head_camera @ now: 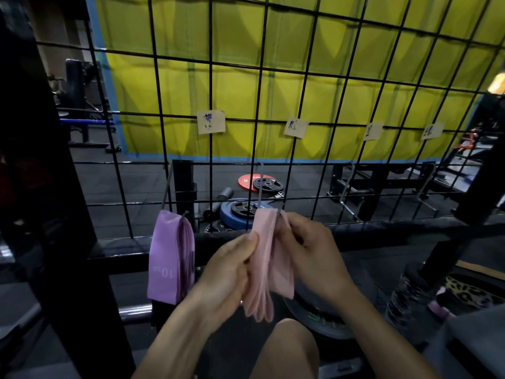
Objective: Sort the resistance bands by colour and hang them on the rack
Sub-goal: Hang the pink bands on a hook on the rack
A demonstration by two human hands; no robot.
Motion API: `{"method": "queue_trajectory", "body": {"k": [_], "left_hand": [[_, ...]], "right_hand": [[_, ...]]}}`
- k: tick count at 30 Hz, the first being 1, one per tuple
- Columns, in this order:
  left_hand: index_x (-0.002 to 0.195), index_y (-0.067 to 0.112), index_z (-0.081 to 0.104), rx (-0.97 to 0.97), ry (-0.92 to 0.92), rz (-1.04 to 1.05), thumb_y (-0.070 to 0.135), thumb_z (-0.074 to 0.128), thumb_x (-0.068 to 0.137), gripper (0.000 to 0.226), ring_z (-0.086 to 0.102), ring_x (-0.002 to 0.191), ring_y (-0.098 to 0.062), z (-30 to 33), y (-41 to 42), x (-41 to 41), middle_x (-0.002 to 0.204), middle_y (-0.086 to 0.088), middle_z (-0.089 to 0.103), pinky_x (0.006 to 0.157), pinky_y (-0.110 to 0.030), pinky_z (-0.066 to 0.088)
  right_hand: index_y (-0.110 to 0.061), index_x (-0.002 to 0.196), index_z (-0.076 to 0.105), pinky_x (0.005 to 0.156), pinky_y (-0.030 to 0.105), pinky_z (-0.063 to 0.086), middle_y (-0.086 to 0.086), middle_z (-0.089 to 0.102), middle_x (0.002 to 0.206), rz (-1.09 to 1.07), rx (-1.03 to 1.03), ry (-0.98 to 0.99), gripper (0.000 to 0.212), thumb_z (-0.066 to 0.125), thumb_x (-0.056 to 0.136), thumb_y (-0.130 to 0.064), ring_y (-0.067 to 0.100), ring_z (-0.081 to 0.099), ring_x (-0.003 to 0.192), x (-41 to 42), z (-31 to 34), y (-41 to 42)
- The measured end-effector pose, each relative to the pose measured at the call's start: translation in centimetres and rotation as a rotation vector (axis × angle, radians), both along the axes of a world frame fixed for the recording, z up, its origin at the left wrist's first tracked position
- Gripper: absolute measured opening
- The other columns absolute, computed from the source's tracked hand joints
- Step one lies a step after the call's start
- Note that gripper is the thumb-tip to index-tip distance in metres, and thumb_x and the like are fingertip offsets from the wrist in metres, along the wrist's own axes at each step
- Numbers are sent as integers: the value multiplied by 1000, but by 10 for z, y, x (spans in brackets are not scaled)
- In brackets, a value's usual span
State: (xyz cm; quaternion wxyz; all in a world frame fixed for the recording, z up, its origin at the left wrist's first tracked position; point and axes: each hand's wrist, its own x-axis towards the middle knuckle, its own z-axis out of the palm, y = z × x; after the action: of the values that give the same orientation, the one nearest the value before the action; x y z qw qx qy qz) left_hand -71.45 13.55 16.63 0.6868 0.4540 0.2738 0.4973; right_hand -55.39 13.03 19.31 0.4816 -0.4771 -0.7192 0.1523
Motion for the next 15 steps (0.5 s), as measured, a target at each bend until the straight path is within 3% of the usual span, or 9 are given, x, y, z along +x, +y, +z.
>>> {"method": "queue_trajectory", "body": {"k": [2,3,5,7,9,11,13,15], "left_hand": [[112,5,68,101,180,33,34,58,101,32,66,100,-48,-8,-4,-6,108,-29,69,90,-58,55],[108,8,69,178,289,73,34,58,102,29,68,100,-44,-9,-6,-7,105,-22,72,89,-52,57],[103,12,69,290,416,177,25,55,103,19,73,92,-22,-10,-8,-8,94,-4,76,76,-27,58],[99,16,69,331,471,215,21,55,102,15,72,82,-10,-10,-8,-10,88,3,76,68,-17,52],[93,18,69,377,562,241,25,58,101,15,70,77,-12,-15,-8,-13,84,0,75,66,-22,51],[88,15,67,390,654,252,28,60,100,18,68,78,-21,-25,-7,-15,83,-6,73,71,-37,53],[86,14,68,353,638,252,21,61,99,17,68,77,-12,-32,-9,-15,81,0,74,71,-31,53],[85,16,70,330,631,257,17,60,99,17,70,80,-10,-39,-9,-12,83,5,76,76,-28,56]], "right_hand": [[-20,96,72,71,47,52,8,72,85,62,-123,110,27,51,105,-34,28,67,77,5,6,0],[-19,97,73,70,46,52,11,73,87,100,-200,156,27,51,105,-32,25,67,75,5,7,0],[-17,102,74,74,48,53,15,74,94,183,-348,266,24,53,104,-28,23,69,78,3,6,0],[-16,106,74,83,51,54,14,74,100,207,-414,364,22,55,103,-26,28,71,89,3,1,0],[-17,106,74,74,45,55,11,75,98,178,-410,411,22,57,102,-29,25,71,81,3,-2,2],[-14,105,72,76,49,56,12,75,97,135,-407,452,21,59,101,-30,25,71,83,3,-6,6],[-12,103,70,87,55,55,12,75,99,107,-410,493,19,61,100,-28,25,71,88,1,-12,7],[-15,99,70,79,53,54,10,76,96,117,-414,509,17,61,100,-28,23,69,83,-3,-16,6]]}}
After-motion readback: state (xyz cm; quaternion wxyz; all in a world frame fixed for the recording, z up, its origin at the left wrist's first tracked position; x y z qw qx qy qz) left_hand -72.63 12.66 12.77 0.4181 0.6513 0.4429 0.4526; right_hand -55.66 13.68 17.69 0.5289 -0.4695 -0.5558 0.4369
